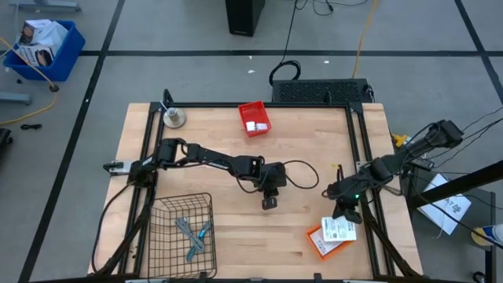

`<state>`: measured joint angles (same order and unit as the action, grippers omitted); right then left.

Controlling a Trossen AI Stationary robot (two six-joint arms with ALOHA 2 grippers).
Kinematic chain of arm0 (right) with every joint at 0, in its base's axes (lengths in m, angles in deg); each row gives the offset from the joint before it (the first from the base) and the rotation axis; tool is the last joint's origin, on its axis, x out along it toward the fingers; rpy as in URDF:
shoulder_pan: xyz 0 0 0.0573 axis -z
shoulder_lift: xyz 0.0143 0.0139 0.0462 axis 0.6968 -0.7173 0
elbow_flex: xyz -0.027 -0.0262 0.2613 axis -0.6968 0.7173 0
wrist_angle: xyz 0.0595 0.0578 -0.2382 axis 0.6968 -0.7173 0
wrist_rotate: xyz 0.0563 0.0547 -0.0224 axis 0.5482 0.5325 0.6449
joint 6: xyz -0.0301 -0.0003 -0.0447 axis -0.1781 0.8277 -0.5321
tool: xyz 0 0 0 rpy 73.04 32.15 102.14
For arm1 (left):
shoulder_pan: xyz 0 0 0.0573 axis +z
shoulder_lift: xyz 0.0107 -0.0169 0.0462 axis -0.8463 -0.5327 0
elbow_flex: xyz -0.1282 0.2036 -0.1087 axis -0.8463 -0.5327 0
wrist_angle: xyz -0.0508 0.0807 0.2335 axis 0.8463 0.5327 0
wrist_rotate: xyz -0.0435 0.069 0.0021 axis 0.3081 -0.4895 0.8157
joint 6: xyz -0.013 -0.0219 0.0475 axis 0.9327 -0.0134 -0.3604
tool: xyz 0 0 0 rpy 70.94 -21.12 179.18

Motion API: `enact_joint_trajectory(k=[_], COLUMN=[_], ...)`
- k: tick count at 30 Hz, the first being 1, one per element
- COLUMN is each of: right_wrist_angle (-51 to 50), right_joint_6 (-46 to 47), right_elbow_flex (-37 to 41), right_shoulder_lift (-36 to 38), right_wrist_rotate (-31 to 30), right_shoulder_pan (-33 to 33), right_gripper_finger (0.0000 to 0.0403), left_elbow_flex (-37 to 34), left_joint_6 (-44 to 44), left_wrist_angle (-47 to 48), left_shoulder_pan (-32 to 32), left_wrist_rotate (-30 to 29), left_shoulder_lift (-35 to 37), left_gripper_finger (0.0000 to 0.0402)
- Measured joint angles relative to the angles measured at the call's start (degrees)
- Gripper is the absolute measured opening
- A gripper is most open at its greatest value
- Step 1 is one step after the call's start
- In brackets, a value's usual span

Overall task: Pick and place items into bin
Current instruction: Put the white card reader box into the orange basket

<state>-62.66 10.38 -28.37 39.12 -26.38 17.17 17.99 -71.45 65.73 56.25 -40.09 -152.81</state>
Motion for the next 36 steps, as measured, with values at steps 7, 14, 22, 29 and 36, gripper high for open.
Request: enact_joint_trajectory(k=[7, 14, 22, 29, 36], right_wrist_angle=[10.81, 16.22, 17.14, 18.00, 19.17], right_joint_6=[-2.95, -9.98, -4.69, -4.75, -2.75], right_elbow_flex=[0.00, 0.00, 0.02, 0.04, 0.04], right_shoulder_lift=[-8.03, -11.77, -11.89, -11.89, -11.87], right_wrist_rotate=[0.03, -1.32, -7.71, -10.97, -10.37], right_shoulder_pan=[-3.48, -7.05, -7.78, -8.75, -8.72], right_gripper_finger=[0.0000, 0.0000, 0.0000, 0.0000, 0.0011], left_elbow_flex=[0.00, -0.02, -0.02, -0.02, -0.02], left_joint_6=[-0.58, 1.47, 0.93, 0.89, 0.86], left_wrist_angle=[0.52, 1.80, 1.71, 1.45, 1.34], left_shoulder_pan=[1.55, 3.40, 3.28, 3.37, 3.35], left_wrist_rotate=[-0.02, -0.02, 0.00, -0.02, 0.00], left_shoulder_lift=[0.00, 0.00, 0.00, 0.00, 0.00], left_gripper_finger=[0.0031, 0.0031, 0.0031, 0.0031, 0.0031])
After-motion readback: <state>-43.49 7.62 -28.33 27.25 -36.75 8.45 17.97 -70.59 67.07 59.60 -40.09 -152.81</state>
